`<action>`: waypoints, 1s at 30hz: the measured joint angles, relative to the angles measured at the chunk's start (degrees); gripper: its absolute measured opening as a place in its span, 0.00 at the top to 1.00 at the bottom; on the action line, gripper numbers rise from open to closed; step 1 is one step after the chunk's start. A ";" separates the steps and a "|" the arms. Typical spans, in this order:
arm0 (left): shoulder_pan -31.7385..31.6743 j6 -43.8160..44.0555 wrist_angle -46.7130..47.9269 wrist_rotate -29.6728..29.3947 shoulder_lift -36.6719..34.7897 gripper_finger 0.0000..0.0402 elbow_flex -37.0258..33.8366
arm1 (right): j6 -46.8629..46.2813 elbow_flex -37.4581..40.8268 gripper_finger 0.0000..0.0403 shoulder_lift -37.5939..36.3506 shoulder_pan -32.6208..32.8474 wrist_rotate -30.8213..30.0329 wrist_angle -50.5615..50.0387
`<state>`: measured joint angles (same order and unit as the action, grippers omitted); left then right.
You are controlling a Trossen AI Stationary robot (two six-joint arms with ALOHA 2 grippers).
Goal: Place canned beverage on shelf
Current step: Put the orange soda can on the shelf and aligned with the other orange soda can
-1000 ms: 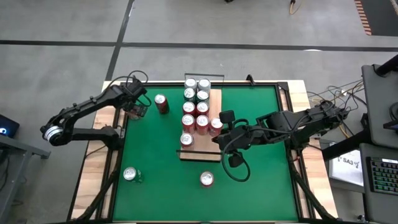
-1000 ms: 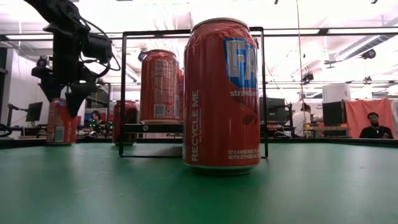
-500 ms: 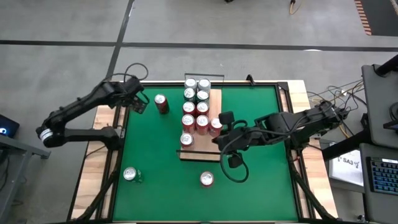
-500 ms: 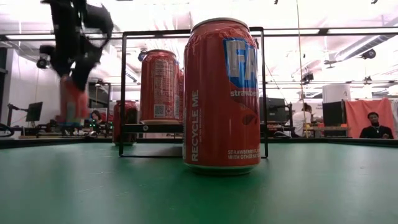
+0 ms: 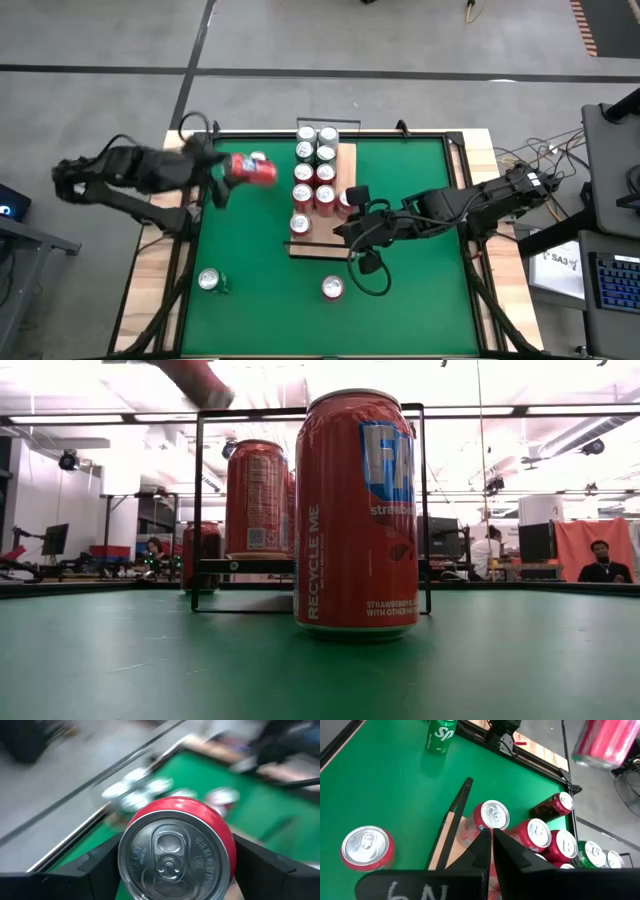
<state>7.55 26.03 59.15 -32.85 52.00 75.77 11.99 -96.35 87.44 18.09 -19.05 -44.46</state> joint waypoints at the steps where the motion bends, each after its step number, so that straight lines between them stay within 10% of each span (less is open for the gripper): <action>1: 4.01 -0.38 -2.75 -1.28 0.24 0.27 -0.07 | 0.00 0.43 0.98 0.00 0.00 0.00 0.42; 12: 33.12 -7.50 -17.77 -21.92 11.44 0.27 -0.90 | -8.54 1.37 0.89 0.00 0.00 0.22 3.42; 30: 35.64 -21.94 -17.20 -29.46 30.97 0.27 7.61 | -15.17 0.60 0.14 1.05 -0.11 5.84 12.72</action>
<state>43.20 4.08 41.95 -62.30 82.96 83.37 -3.18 -95.74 88.48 17.98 -13.21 -31.75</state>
